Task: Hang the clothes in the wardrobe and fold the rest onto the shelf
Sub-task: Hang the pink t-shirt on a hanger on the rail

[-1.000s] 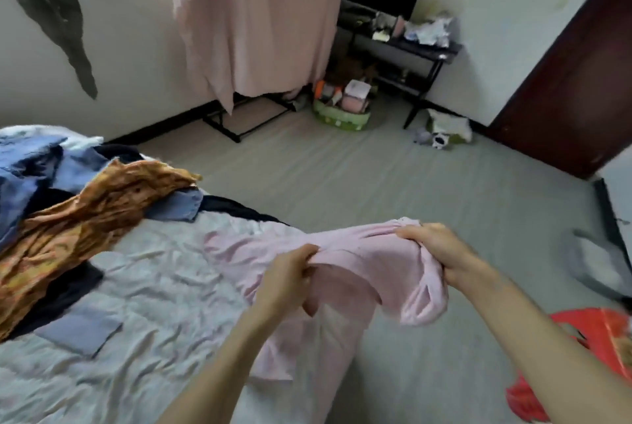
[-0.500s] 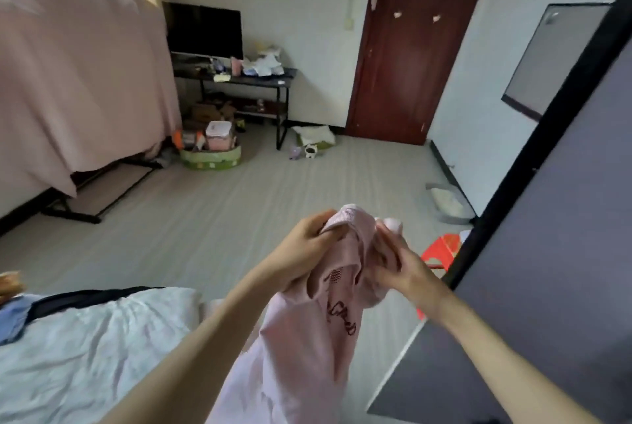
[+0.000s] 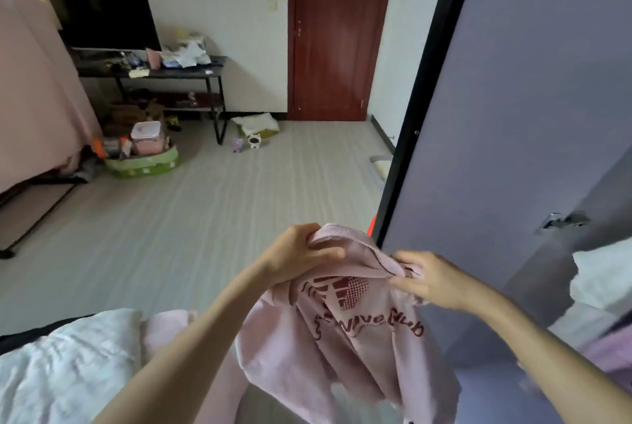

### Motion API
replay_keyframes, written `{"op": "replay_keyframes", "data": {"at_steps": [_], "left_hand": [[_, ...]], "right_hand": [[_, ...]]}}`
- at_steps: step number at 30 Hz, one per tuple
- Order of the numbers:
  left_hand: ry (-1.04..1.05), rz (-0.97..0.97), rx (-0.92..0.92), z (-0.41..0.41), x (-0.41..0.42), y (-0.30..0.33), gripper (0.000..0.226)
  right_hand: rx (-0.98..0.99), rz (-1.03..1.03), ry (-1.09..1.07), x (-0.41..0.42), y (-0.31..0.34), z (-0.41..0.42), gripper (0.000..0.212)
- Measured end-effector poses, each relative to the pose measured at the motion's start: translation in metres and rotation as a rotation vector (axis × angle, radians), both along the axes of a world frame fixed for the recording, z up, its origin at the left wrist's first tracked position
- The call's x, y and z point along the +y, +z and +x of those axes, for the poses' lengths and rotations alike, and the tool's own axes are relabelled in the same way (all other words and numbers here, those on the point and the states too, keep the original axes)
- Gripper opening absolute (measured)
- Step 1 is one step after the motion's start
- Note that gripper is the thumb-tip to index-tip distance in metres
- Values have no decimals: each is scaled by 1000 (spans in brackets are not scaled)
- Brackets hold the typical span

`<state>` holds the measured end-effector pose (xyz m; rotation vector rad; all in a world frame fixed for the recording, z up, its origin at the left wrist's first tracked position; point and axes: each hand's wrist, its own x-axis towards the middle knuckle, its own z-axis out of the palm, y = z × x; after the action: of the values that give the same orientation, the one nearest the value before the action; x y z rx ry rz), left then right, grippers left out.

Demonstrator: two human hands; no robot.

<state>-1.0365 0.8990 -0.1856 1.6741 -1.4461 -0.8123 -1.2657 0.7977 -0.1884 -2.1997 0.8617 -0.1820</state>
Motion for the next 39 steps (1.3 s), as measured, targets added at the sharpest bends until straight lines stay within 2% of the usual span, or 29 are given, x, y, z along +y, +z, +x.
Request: {"op": "replay_keyframes", "data": {"at_steps": [6, 9, 11, 13, 17, 20, 22, 23, 26, 29, 33, 37, 39], "left_hand": [[-168, 88, -389, -11, -29, -13, 20], [-170, 112, -503, -8, -37, -17, 24], [-162, 133, -591, 1, -40, -19, 13], [-144, 151, -675, 7, -41, -19, 19], [-88, 143, -691, 12, -47, -9, 23], [-14, 164, -686, 11, -54, 4, 12], [21, 149, -660, 7, -56, 9, 3], [33, 125, -617, 2, -57, 9, 5], [72, -38, -335, -22, -58, 6, 9], [60, -213, -159, -52, -60, 4, 9], [-206, -313, -51, -102, -69, 10, 20], [-488, -350, 162, -179, -76, 24, 38], [-597, -354, 169, -216, -80, 26, 47]], "right_hand": [[-52, -195, -313, -17, 16, -45, 21], [-2, -301, -431, -18, 24, -54, 19], [52, -356, -481, -17, 25, -62, 18], [103, -377, -524, -11, 27, -70, 18], [217, -420, -555, 0, 33, -81, 22], [423, -676, -554, 1, 41, -85, 20], [539, -742, -538, 3, 42, -89, 24], [587, -719, -550, 4, 41, -92, 25], [621, -602, -650, 11, 35, -107, 24], [392, -520, -790, 18, 36, -125, 26], [-102, -349, -974, 39, 44, -151, 31], [-311, -271, -1025, 61, 54, -173, 20], [-420, -283, -1010, 67, 62, -177, 19]]}}
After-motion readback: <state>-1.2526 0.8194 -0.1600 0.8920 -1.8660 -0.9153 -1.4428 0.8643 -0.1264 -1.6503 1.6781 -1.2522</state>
